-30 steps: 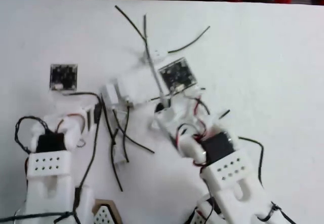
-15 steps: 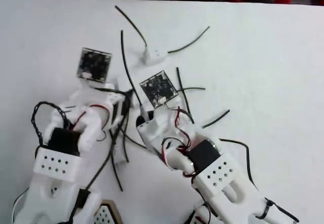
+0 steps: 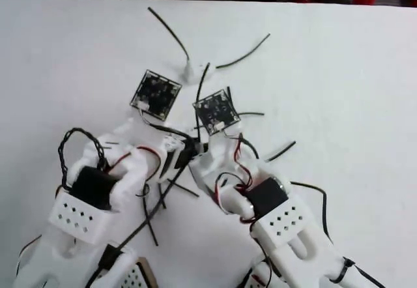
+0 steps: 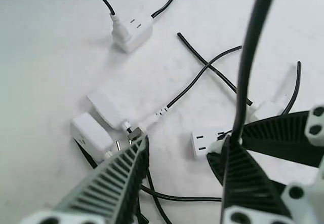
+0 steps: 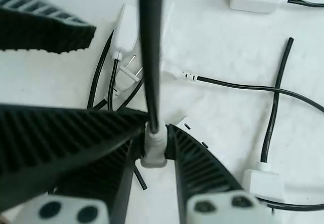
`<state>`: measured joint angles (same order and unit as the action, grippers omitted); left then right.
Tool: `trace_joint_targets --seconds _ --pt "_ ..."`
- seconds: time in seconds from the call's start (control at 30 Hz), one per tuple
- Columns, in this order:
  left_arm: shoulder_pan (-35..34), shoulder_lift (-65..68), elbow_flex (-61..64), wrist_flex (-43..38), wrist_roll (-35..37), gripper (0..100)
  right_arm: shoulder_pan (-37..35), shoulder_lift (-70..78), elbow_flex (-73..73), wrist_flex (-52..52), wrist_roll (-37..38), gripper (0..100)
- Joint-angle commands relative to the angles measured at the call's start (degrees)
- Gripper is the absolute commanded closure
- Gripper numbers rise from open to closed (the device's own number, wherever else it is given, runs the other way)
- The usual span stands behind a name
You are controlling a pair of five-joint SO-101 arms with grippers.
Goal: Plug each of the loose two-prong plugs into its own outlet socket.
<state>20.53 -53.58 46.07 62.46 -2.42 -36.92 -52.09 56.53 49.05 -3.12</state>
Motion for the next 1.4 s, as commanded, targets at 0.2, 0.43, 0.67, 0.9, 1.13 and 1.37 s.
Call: trace_joint_targets --seconds 0.2,0.43,0.67,0.9,1.13,1.37 --pt "-8.7 -0.7 -2.4 -0.4 -5.6 66 13.2 -1.2 -0.9 -2.9 -0.6 98.1" --pt "-6.9 16.9 -3.3 -3.9 -19.7 69 31.0 -0.7 0.0 -13.2 -8.0 98.1" --pt "0.7 34.8 -9.8 -4.4 -32.9 69 38.3 -1.2 2.6 -19.9 -13.5 98.1" --pt "6.5 44.3 -16.2 -4.5 -44.0 69 39.3 -1.2 2.8 -20.2 -13.6 98.1" --pt "8.5 54.7 -24.2 -7.3 -45.5 69 39.3 -1.2 2.8 -20.0 -13.6 98.1" --pt "8.6 64.4 -30.4 -6.9 -45.5 69 39.1 -1.2 2.8 -19.9 -13.6 98.1"
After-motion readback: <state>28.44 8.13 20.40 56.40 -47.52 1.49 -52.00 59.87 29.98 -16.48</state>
